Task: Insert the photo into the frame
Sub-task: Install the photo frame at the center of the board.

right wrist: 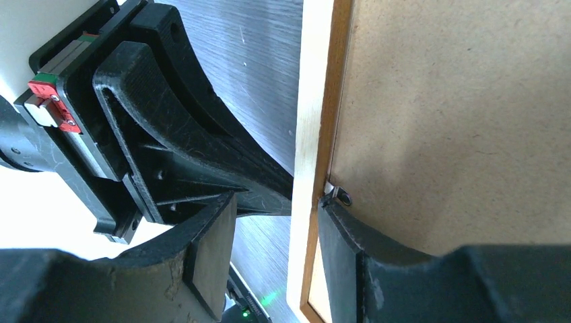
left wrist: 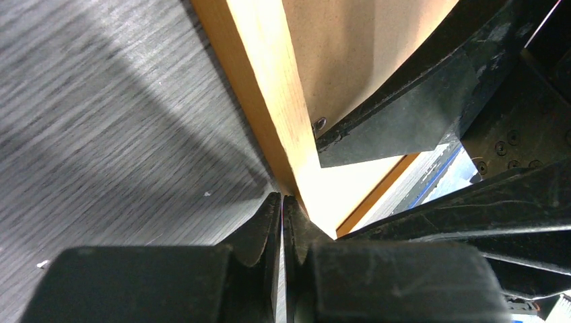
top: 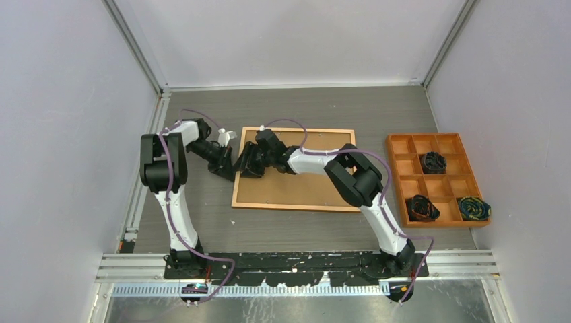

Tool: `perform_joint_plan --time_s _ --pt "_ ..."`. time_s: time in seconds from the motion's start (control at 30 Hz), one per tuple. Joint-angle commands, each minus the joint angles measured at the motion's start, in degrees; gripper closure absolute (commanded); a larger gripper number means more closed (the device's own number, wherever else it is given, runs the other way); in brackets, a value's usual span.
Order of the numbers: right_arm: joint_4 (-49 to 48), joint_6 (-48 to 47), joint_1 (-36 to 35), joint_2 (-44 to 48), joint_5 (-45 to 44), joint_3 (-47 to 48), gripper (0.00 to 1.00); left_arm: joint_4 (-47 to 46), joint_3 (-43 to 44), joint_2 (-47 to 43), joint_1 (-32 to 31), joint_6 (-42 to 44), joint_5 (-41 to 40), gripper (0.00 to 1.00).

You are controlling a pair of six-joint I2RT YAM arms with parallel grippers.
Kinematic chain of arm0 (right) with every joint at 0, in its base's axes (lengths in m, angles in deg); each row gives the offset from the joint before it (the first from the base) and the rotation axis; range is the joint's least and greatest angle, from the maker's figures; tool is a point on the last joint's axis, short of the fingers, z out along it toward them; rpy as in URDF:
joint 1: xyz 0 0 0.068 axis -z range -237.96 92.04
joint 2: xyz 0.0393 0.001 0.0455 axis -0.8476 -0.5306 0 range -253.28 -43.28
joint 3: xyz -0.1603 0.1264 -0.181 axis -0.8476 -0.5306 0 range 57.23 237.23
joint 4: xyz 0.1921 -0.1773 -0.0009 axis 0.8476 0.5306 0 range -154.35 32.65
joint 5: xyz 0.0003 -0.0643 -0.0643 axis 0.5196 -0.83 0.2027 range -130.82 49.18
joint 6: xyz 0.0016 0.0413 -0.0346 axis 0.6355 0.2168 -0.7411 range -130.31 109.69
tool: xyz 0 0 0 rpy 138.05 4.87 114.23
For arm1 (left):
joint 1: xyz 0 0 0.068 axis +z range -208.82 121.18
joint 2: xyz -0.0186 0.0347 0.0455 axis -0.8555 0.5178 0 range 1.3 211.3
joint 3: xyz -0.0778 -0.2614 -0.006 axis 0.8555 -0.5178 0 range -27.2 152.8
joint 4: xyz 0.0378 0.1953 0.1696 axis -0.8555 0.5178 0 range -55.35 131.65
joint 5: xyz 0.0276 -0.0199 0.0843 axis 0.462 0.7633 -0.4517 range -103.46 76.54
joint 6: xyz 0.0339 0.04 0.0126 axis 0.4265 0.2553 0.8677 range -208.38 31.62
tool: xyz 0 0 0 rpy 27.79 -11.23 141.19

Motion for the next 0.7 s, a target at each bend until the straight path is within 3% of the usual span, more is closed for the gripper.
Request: perform_joint_plan --time_s 0.0,0.13,0.27,0.43,0.67 --pt "0.47 -1.53 0.06 2.25 -0.95 -0.77 0.46 1.00 -0.01 -1.86 -0.14 0.63 0.02 0.94" --pt "-0.49 -2.40 2.33 10.36 -0.60 -7.32 0.36 3.12 0.92 -3.37 0.31 2.19 -0.62 0.94" --pt "0.78 -4.16 8.10 20.71 -1.84 -15.68 0.18 4.48 1.27 -4.97 1.00 3.93 -2.13 0.91" --pt "10.55 -10.01 19.46 34.55 -9.44 -25.55 0.01 4.07 -0.92 -6.85 0.46 5.55 -4.74 0.81" --pt "20.90 -14.69 36.49 45.93 -25.56 -34.09 0.00 0.70 -6.10 -10.13 -3.18 6.41 -10.11 0.77"
